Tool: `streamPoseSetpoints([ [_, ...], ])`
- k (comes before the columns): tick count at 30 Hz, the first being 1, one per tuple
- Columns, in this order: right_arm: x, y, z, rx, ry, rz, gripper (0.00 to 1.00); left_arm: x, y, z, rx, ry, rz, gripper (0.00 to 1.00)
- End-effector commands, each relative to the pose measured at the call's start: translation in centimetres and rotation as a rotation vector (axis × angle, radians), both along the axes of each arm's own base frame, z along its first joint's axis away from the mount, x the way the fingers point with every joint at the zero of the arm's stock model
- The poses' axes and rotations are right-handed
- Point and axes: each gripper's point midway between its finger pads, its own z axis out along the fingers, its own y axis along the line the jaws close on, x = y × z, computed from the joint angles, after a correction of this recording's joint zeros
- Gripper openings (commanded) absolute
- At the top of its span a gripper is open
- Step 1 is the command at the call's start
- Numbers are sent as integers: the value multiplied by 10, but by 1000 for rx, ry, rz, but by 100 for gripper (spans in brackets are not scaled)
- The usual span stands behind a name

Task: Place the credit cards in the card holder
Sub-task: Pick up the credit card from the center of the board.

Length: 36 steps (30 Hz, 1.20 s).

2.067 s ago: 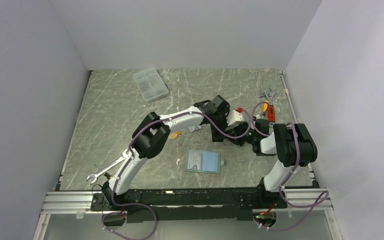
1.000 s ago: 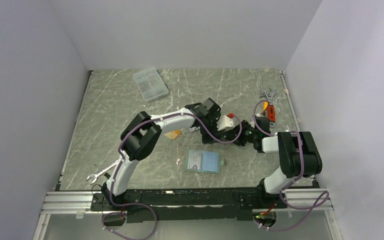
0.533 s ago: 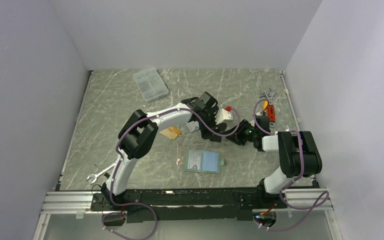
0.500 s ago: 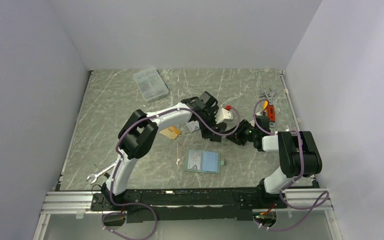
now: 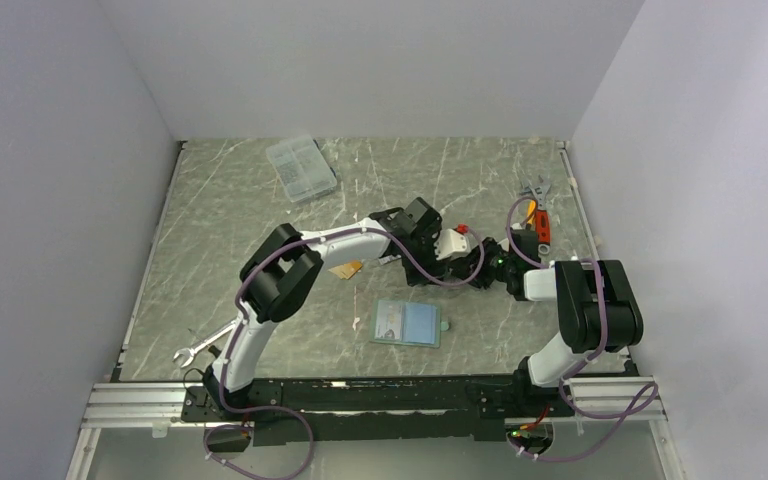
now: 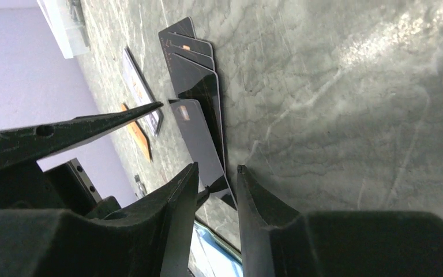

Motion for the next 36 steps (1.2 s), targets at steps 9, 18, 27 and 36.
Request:
streamPoseSetpoints([
  [9, 30, 0, 24, 0, -98, 3, 34, 10, 1, 9, 42, -129, -10, 88],
  [18, 30, 3, 11, -1, -99, 42, 34, 12, 1, 3, 55, -136, -19, 86],
  [27, 29, 17, 17, 49, -132, 85, 34, 13, 1, -4, 75, -134, -40, 82],
  [36, 22, 27, 24, 71, -153, 113, 33, 12, 1, -8, 74, -133, -43, 79],
])
